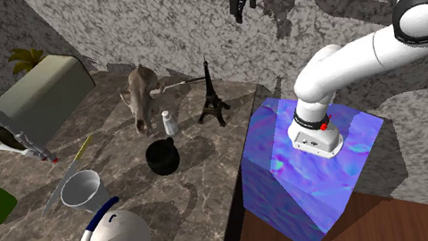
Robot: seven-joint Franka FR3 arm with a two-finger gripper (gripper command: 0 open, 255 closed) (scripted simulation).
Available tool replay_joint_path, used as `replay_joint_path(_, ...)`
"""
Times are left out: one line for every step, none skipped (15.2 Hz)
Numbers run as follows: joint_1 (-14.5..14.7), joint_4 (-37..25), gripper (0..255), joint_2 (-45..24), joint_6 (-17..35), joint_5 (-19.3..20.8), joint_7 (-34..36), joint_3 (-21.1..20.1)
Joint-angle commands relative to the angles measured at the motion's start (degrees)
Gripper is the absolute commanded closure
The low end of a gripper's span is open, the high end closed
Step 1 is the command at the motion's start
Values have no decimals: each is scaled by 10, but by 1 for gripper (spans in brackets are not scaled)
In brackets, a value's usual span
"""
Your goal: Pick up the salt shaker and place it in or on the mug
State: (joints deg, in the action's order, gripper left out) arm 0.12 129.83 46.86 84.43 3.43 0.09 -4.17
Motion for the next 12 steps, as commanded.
replay_joint_path(0,0,0,0,0,0,0,0)
replay_joint_path(3,13,0,1,14,-8,12,-9)
replay_joint_path(6,25,0,2,28,-16,23,-19)
replay_joint_path(9,37,0,1,43,-24,35,-29)
replay_joint_path(13,48,0,0,58,-32,46,-39)
replay_joint_path(16,58,0,-2,73,-40,58,-49)
replay_joint_path(19,68,0,-5,88,-47,69,-59)
replay_joint_path(22,76,0,-8,104,-55,80,-69)
replay_joint_path(26,84,0,-13,120,-62,92,-80)
replay_joint_path(29,92,0,-18,136,-69,103,-91)
replay_joint_path(32,98,0,-25,152,-76,114,-102)
replay_joint_path(34,104,0,-32,168,-82,126,-113)
